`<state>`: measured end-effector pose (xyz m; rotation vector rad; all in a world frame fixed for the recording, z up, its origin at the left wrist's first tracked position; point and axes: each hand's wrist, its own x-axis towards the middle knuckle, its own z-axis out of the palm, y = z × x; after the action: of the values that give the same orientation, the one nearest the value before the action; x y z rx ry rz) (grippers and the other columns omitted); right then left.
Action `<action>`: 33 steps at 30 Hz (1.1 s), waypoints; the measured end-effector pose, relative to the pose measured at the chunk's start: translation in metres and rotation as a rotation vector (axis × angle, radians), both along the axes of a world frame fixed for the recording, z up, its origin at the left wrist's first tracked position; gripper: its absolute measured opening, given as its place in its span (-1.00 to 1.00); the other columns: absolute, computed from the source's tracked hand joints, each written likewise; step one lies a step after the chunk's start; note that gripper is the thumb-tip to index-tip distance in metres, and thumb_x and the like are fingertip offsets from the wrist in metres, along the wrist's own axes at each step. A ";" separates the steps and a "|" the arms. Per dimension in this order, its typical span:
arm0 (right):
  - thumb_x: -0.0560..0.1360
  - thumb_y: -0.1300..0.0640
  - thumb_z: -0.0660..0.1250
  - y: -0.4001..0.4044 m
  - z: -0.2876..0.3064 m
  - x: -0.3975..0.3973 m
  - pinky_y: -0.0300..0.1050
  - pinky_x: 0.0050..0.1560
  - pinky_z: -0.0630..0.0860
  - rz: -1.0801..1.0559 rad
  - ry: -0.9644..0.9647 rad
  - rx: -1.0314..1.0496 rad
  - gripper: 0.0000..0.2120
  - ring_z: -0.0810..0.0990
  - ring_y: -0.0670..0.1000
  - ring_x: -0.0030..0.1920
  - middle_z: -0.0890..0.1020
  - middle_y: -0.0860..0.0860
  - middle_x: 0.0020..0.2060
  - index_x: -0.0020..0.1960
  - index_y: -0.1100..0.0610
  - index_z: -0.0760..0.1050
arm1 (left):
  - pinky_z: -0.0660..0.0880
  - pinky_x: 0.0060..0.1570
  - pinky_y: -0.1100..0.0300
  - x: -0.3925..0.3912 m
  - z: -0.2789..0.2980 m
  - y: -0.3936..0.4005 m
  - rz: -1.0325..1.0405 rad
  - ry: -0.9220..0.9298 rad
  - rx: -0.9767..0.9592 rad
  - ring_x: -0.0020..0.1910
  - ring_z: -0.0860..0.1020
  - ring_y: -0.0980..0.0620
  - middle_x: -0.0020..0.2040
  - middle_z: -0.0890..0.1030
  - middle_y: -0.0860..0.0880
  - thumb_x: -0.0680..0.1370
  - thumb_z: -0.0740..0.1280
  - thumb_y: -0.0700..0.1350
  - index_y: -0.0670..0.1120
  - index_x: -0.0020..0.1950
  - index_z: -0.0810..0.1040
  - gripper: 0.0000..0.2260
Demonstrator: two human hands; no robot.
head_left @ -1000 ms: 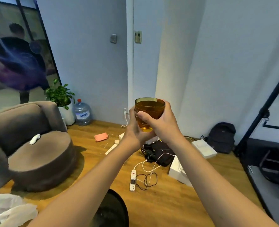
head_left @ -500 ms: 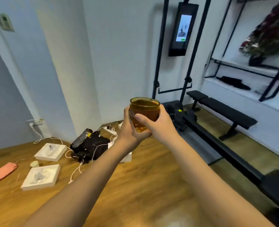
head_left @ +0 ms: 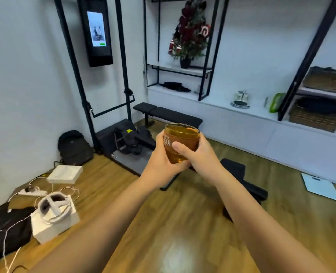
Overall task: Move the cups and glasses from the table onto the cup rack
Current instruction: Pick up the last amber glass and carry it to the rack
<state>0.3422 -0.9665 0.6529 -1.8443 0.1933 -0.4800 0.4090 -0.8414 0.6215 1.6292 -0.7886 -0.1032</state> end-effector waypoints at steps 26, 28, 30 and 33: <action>0.43 -0.01 0.53 -0.545 -0.015 -0.088 -0.48 0.02 0.50 -0.414 -0.069 -0.029 -0.29 0.50 -0.42 0.12 0.50 -0.28 0.18 0.46 -0.05 0.25 | 0.60 0.14 0.20 -0.040 -0.019 -0.609 -0.439 0.088 -0.069 0.21 0.57 0.15 0.26 0.47 0.07 0.41 0.60 -0.13 0.00 0.50 0.10 -0.15; 0.43 0.00 0.54 -0.589 -0.013 -0.076 -0.49 0.02 0.49 -0.430 -0.074 -0.049 -0.30 0.49 -0.44 0.11 0.51 -0.26 0.19 0.45 -0.05 0.26 | 0.59 0.13 0.23 -0.029 -0.019 -0.656 -0.457 0.087 -0.084 0.22 0.57 0.11 0.26 0.47 0.05 0.41 0.59 -0.15 -0.01 0.49 0.09 -0.15; 0.42 0.00 0.54 -0.632 -0.008 -0.061 -0.44 0.09 0.51 -0.440 -0.074 -0.057 -0.30 0.51 -0.40 0.13 0.52 -0.23 0.20 0.45 -0.04 0.27 | 0.60 0.14 0.18 -0.013 -0.013 -0.696 -0.492 0.103 -0.082 0.22 0.58 0.10 0.26 0.48 0.03 0.36 0.60 -0.06 0.01 0.49 0.08 -0.11; 0.43 -0.02 0.53 -0.693 0.004 -0.039 -0.42 0.06 0.53 -0.450 -0.065 -0.062 -0.32 0.53 -0.33 0.15 0.53 -0.21 0.20 0.44 -0.05 0.27 | 0.59 0.19 0.16 0.014 -0.003 -0.755 -0.528 0.117 -0.072 0.24 0.58 0.14 0.28 0.50 0.06 0.31 0.54 0.06 0.05 0.52 0.08 -0.09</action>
<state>0.3030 -1.6593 0.6573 -1.8420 0.5607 -0.8634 0.4231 -1.5965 0.6190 1.3015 -1.1015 -0.5333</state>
